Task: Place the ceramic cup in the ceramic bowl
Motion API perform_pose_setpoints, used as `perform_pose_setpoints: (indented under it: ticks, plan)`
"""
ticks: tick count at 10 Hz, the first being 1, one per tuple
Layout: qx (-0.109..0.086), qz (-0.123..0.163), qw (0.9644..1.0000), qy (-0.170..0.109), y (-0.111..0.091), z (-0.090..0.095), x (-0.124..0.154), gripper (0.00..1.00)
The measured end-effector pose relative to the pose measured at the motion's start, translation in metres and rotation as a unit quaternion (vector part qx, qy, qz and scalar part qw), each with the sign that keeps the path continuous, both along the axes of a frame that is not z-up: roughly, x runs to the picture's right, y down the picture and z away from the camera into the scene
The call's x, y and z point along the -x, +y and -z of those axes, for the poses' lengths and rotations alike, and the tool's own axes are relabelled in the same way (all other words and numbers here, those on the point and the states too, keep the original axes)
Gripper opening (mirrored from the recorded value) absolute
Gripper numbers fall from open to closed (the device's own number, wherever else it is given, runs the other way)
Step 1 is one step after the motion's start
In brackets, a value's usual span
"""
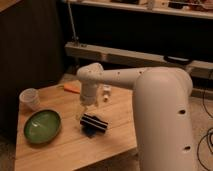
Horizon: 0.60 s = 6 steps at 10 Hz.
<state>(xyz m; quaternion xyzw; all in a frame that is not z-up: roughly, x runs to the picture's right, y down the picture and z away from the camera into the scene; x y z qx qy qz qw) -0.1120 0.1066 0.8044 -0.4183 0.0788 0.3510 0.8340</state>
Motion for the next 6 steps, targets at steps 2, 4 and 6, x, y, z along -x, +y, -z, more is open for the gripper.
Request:
perform_pose_setpoints:
  ticks: [2, 4, 6]
  plan:
    - [-0.018, -0.019, 0.9997, 0.003, -0.056, 0.017, 0.019, 0.80]
    - [-0.033, -0.036, 0.9988, -0.004, -0.111, 0.037, 0.046, 0.80]
    - [-0.050, -0.047, 0.9974, -0.022, -0.158, 0.053, 0.088, 0.80]
